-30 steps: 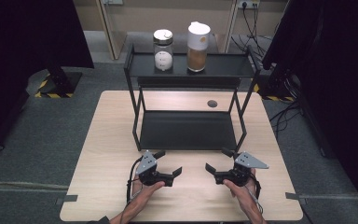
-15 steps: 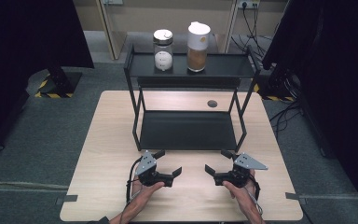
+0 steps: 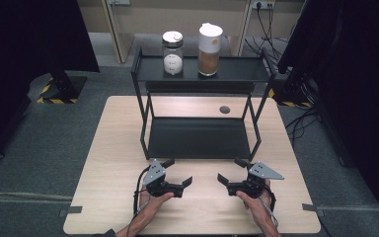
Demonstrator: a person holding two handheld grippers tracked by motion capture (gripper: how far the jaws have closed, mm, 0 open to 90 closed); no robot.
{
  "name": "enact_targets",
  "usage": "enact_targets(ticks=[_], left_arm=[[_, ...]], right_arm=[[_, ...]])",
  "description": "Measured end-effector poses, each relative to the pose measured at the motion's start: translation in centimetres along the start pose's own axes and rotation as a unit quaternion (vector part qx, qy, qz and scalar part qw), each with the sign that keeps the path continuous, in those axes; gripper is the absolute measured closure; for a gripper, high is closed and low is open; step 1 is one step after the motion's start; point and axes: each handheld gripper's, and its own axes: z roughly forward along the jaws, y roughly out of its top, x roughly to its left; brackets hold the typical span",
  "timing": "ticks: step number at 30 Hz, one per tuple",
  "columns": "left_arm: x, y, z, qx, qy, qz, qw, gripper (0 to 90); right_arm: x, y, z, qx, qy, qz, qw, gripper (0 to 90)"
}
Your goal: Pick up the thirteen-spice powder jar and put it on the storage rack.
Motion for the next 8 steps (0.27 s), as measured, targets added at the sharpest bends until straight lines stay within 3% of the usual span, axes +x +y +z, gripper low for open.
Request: enact_targets(ticks=[8], left_arm=[[-0.01, 0.02, -0.02, -0.001, 0.001, 0.0, 1.0, 1.5]], right_arm=[[-0.07, -0.05, -0.05, -0.003, 0.0, 0.001, 1.0, 0.6]])
